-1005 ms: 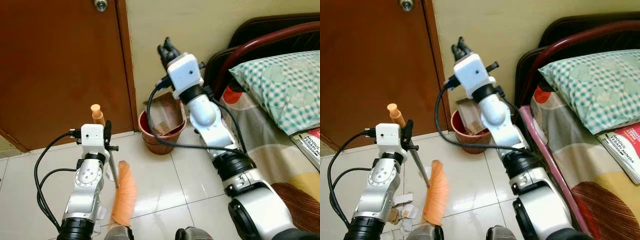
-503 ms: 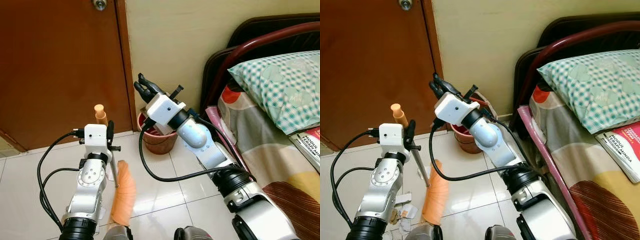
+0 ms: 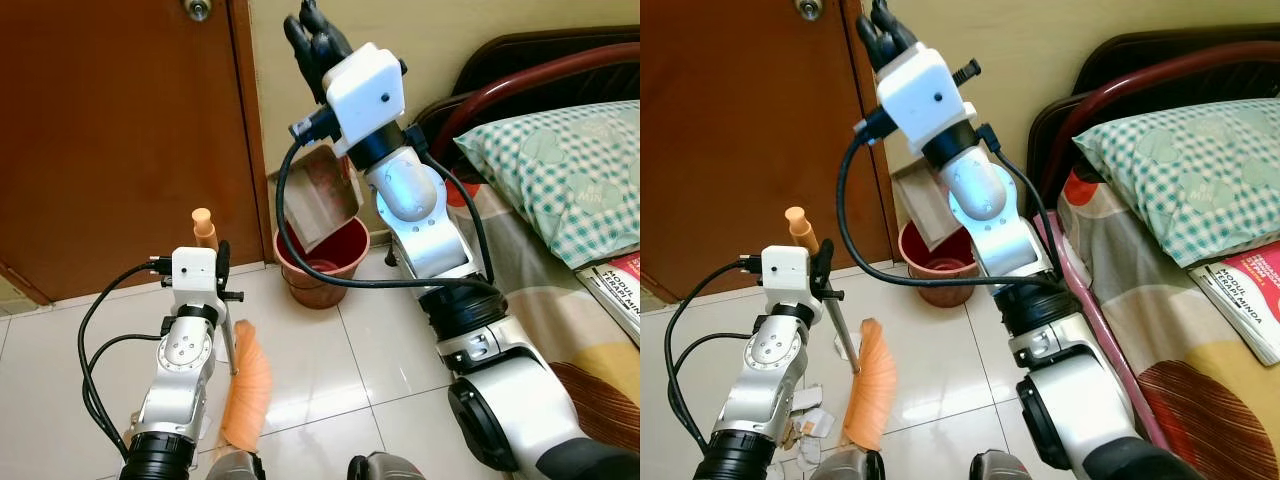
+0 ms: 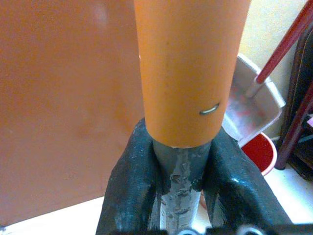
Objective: Sweep floor
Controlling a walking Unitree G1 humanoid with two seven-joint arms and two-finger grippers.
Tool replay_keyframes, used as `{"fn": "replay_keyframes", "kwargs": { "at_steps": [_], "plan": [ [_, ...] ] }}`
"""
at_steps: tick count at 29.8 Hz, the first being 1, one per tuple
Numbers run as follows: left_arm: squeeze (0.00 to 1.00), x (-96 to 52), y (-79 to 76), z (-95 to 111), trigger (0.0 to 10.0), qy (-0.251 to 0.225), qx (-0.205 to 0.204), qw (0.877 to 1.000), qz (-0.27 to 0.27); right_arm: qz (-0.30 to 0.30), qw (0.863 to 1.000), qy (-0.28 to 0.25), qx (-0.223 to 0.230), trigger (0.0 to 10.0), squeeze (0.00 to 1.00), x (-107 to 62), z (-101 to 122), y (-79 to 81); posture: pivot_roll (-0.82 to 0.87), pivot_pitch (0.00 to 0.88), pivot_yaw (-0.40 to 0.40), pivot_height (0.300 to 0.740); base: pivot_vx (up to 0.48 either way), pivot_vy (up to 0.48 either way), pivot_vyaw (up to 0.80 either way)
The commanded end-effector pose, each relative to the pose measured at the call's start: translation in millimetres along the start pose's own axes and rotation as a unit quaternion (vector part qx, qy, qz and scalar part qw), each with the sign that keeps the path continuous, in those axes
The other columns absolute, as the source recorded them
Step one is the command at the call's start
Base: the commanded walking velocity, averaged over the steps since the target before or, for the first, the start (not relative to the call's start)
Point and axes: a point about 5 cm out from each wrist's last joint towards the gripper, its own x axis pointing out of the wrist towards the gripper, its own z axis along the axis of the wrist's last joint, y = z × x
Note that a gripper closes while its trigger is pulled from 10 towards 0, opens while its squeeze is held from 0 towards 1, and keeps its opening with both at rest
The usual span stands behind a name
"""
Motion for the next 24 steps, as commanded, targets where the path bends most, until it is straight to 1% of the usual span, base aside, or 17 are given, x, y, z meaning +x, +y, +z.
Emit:
{"fn": "replay_keyframes", "kwargs": {
  "at_steps": [1,4,8,12,13,15,16,18,20,21,23,24],
  "plan": [
    [0.0,-0.1,-0.3,-4.6,10.0,0.013,0.002,1.0,-0.001,-0.023,0.998,-0.057,0.007,10.0,0.0,12.2,25.9,-8.9,-0.03,0.071,-0.021,0.74,0.0,0.0,0.0],
    [0.0,0.7,0.0,-4.0,10.0,0.012,0.003,1.0,-0.001,-0.044,0.997,-0.052,0.037,10.0,0.0,13.3,27.8,-13.1,-0.03,0.068,-0.019,0.74,0.0,0.0,0.0],
    [0.0,1.8,-1.9,-3.5,10.0,0.013,-0.007,1.0,-0.008,-0.073,0.99,-0.033,0.112,10.0,0.0,13.3,24.3,-16.7,-0.02,0.063,-0.017,0.74,0.0,0.0,0.0],
    [0.0,2.4,-1.7,-2.0,10.0,0.008,0.004,1.0,-0.006,-0.09,0.984,-0.017,0.151,10.0,0.0,12.6,20.0,-18.4,-0.02,0.061,-0.017,0.74,0.0,0.0,0.0],
    [0.0,2.4,-1.5,-2.1,10.0,0.008,0.004,1.0,-0.006,-0.092,0.982,-0.008,0.166,10.0,0.0,11.5,17.6,-17.1,-0.02,0.061,-0.017,0.74,0.0,0.0,0.0],
    [0.0,2.3,-1.4,-2.1,10.0,0.008,0.004,1.0,-0.006,-0.092,0.981,-0.004,0.171,10.0,0.0,10.4,16.5,-16.3,-0.02,0.061,-0.017,0.74,0.0,0.0,0.0],
    [0.0,1.6,-1.5,-2.5,10.0,0.009,0.005,1.0,-0.007,-0.09,0.98,0.009,0.179,10.0,0.0,6.0,11.6,-12.2,-0.01,0.061,-0.02,0.74,0.0,0.0,0.0],
    [0.0,-0.7,-2.5,-6.2,10.0,0.016,0.007,1.0,-0.009,-0.101,0.977,0.042,0.182,10.0,0.0,-9.4,-2.5,-6.3,-0.01,0.063,-0.029,0.74,0.0,0.0,0.0],
    [0.0,-1.4,-3.0,-7.5,10.0,0.018,0.008,1.0,-0.01,-0.105,0.976,0.052,0.184,10.0,0.0,-13.5,-6.1,-5.6,-0.01,0.063,-0.029,0.74,0.0,0.0,0.0],
    [0.0,-2.3,-3.5,-9.0,10.0,0.022,0.007,1.0,-0.011,-0.111,0.974,0.065,0.185,10.0,0.0,-19.3,-11.2,-4.9,0.0,0.065,-0.034,0.74,0.0,0.0,0.0],
    [0.0,-5.7,-5.1,-13.5,10.0,0.032,0.007,0.999,-0.012,-0.13,0.967,0.109,0.193,10.0,0.0,-39.7,-27.6,-3.3,0.0,0.07,-0.036,0.74,0.0,0.0,0.0],
    [0.0,-6.3,-5.5,-14.4,10.0,0.034,0.007,0.999,-0.013,-0.133,0.965,0.119,0.193,10.0,0.0,-44.3,-31.0,-2.8,0.0,0.07,-0.036,0.74,0.0,0.0,0.0]
  ]
}}
